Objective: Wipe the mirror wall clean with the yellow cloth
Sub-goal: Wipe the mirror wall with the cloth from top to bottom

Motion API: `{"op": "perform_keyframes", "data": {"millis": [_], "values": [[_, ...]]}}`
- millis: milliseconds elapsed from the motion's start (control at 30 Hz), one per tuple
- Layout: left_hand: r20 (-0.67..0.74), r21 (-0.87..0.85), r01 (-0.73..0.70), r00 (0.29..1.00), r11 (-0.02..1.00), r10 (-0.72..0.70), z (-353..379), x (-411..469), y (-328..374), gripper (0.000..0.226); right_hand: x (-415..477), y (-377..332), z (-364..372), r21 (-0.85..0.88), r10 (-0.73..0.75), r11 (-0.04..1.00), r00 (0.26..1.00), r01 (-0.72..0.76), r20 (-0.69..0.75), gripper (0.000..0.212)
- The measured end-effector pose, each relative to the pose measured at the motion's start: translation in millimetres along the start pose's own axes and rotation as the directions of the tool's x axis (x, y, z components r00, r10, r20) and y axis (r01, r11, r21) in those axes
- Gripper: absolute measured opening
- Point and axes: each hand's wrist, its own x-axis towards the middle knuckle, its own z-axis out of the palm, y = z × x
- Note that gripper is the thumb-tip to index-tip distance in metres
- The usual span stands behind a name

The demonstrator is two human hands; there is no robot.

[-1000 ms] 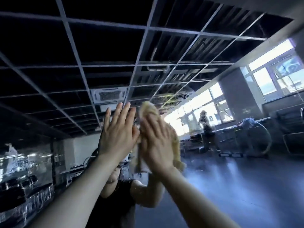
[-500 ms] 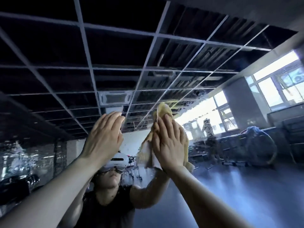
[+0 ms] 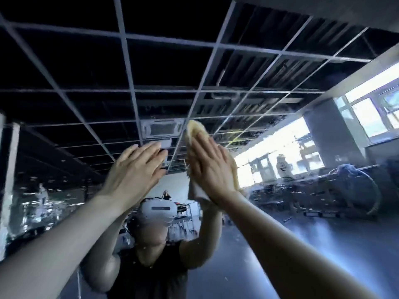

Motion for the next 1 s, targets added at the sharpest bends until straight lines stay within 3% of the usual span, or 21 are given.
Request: {"op": "perform_keyframes", "data": {"millis": [100, 167, 233, 333, 400, 467, 533, 633, 700, 767, 867, 1000], "values": [[-0.015, 0.070, -0.044, 0.999, 0.997, 0.045, 0, -7, -14, 0.052, 36, -11, 4, -0.004, 0.194, 0.981, 0.981, -0.194, -0.010, 0.060], [-0.027, 0.082, -0.057, 0.998, 0.995, 0.059, -2, -12, -33, 0.051, 55, -31, 8, -0.004, 0.242, 0.970, 0.970, -0.242, -0.029, 0.058], [-0.043, 0.080, -0.041, 0.998, 0.996, 0.045, -6, -20, -57, 0.052, 64, -50, 13, 0.009, 0.189, 0.982, 0.980, -0.189, -0.057, 0.056], [-0.054, 0.066, -0.010, 0.998, 0.998, 0.013, -9, -34, -82, 0.059, 57, -91, 23, 0.075, -0.097, 0.992, 0.993, 0.103, -0.073, 0.048], [-0.090, 0.053, 0.000, 0.996, 0.999, 0.005, -7, -42, -85, 0.051, 43, -117, 31, 0.133, -0.331, 0.934, 0.943, 0.331, -0.020, 0.047], [-0.113, 0.041, -0.006, 0.994, 0.999, 0.010, -6, -49, -85, 0.047, 42, -121, 33, 0.157, -0.418, 0.897, 0.908, 0.413, 0.002, 0.048], [-0.097, 0.034, -0.036, 0.994, 0.999, 0.039, -12, -55, -93, 0.046, 55, -116, 32, 0.118, -0.360, 0.926, 0.933, 0.360, -0.022, 0.049], [-0.059, 0.066, -0.051, 0.997, 0.997, 0.055, -20, -63, -121, 0.046, 82, -129, 34, 0.097, -0.098, 0.990, 0.994, 0.102, -0.051, 0.055], [-0.041, 0.098, -0.012, 0.999, 0.995, 0.016, -24, -70, -144, 0.047, 93, -155, 41, 0.111, 0.022, 0.994, 0.997, -0.014, -0.071, 0.058], [-0.020, 0.149, 0.008, 1.000, 0.989, -0.005, -26, -80, -166, 0.047, 96, -182, 49, 0.132, -0.018, 0.991, 0.997, 0.027, -0.073, 0.059], [-0.011, 0.154, 0.028, 1.000, 0.988, -0.027, -28, -100, -186, 0.045, 82, -214, 63, 0.158, -0.199, 0.965, 0.978, 0.207, -0.066, 0.053], [-0.028, -0.129, 0.125, 0.991, 0.984, -0.130, -26, -114, -179, 0.044, 67, -213, 54, 0.248, -0.326, 0.920, 0.944, 0.305, 0.050, 0.066]]}}
